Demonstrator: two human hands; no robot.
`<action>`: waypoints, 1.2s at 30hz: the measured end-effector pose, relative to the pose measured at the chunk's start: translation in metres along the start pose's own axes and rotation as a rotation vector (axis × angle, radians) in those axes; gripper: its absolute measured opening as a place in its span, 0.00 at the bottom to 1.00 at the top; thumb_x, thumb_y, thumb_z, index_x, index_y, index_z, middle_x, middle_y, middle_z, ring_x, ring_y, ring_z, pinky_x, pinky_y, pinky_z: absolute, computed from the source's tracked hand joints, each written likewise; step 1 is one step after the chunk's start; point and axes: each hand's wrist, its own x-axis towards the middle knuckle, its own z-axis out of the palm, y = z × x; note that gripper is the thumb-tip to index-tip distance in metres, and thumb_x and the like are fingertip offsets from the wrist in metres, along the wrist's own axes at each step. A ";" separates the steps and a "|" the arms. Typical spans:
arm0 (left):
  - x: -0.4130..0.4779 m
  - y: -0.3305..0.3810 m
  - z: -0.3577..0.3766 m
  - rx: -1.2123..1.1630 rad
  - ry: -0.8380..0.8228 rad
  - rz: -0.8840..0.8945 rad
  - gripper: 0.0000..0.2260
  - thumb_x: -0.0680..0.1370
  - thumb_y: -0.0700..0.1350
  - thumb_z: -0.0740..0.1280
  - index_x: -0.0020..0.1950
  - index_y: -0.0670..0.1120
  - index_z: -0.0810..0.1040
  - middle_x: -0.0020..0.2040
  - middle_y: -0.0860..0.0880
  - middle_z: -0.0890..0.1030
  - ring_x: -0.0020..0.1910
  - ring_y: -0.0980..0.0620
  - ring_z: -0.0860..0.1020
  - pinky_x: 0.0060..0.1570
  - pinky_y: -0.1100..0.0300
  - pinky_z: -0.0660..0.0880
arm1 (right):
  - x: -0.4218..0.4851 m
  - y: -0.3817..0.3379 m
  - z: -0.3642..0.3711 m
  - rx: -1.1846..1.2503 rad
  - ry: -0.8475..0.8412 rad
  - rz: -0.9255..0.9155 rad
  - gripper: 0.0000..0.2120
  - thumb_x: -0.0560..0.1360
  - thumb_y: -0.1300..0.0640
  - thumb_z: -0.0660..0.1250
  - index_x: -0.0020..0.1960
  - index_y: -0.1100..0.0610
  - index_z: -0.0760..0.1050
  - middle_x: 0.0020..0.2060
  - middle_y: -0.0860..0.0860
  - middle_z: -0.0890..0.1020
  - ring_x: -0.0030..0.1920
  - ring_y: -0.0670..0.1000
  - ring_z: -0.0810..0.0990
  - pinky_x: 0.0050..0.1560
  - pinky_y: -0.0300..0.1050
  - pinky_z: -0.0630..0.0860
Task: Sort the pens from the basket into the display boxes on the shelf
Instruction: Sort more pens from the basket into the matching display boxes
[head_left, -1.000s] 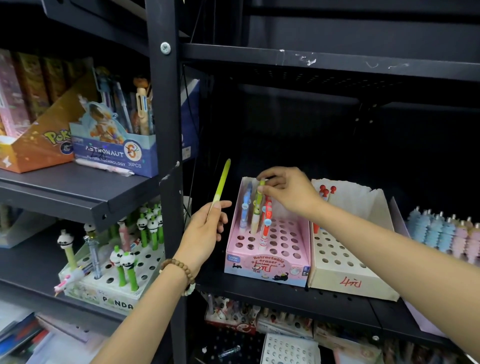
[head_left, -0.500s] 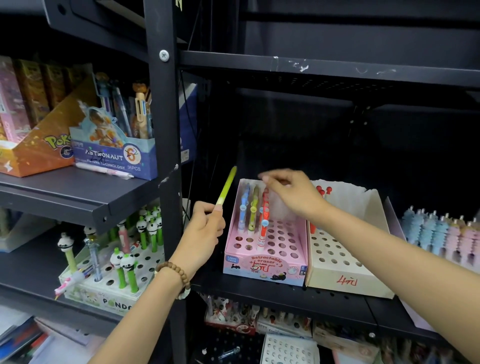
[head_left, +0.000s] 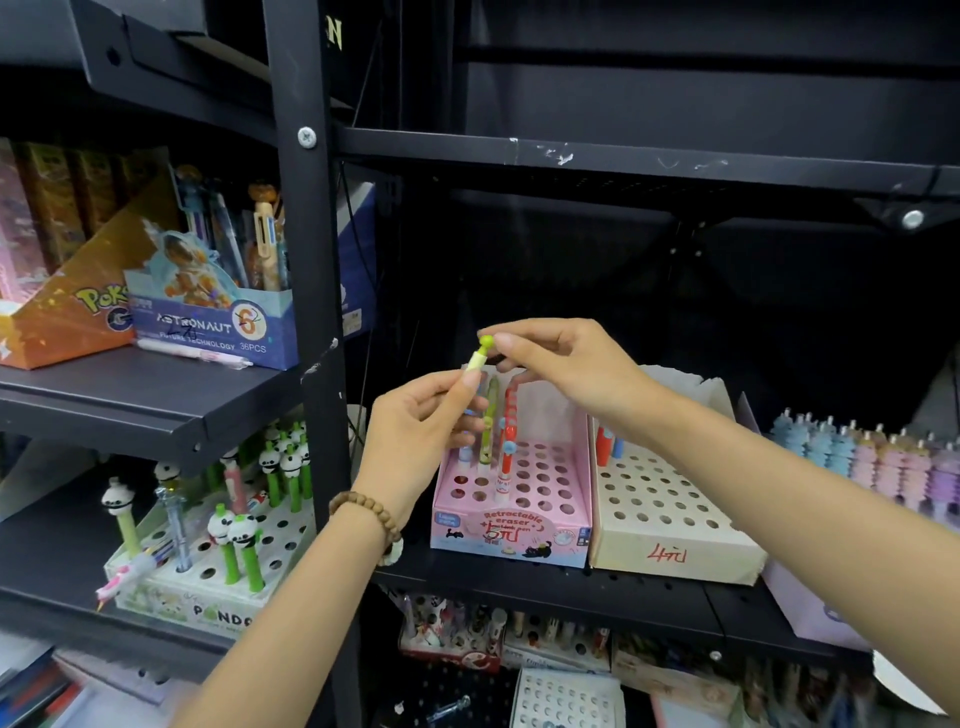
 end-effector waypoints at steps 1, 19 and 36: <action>0.001 0.000 0.004 0.014 -0.017 0.016 0.10 0.70 0.55 0.67 0.47 0.54 0.82 0.35 0.53 0.83 0.30 0.60 0.78 0.32 0.69 0.75 | -0.001 -0.001 -0.003 -0.002 0.007 0.024 0.09 0.76 0.53 0.66 0.54 0.50 0.81 0.46 0.43 0.84 0.48 0.40 0.82 0.47 0.30 0.76; 0.017 -0.084 0.126 0.394 -0.326 0.059 0.28 0.76 0.60 0.61 0.73 0.60 0.56 0.63 0.67 0.61 0.64 0.71 0.62 0.62 0.71 0.60 | -0.030 0.080 -0.142 0.052 0.693 0.221 0.03 0.78 0.63 0.64 0.47 0.61 0.75 0.40 0.57 0.82 0.39 0.50 0.82 0.38 0.37 0.80; 0.024 -0.104 0.122 0.472 -0.425 -0.035 0.33 0.76 0.56 0.64 0.76 0.58 0.51 0.63 0.66 0.61 0.63 0.68 0.61 0.53 0.80 0.59 | -0.011 0.132 -0.132 -0.122 0.685 0.149 0.02 0.77 0.62 0.65 0.47 0.57 0.76 0.43 0.57 0.82 0.46 0.55 0.83 0.46 0.45 0.81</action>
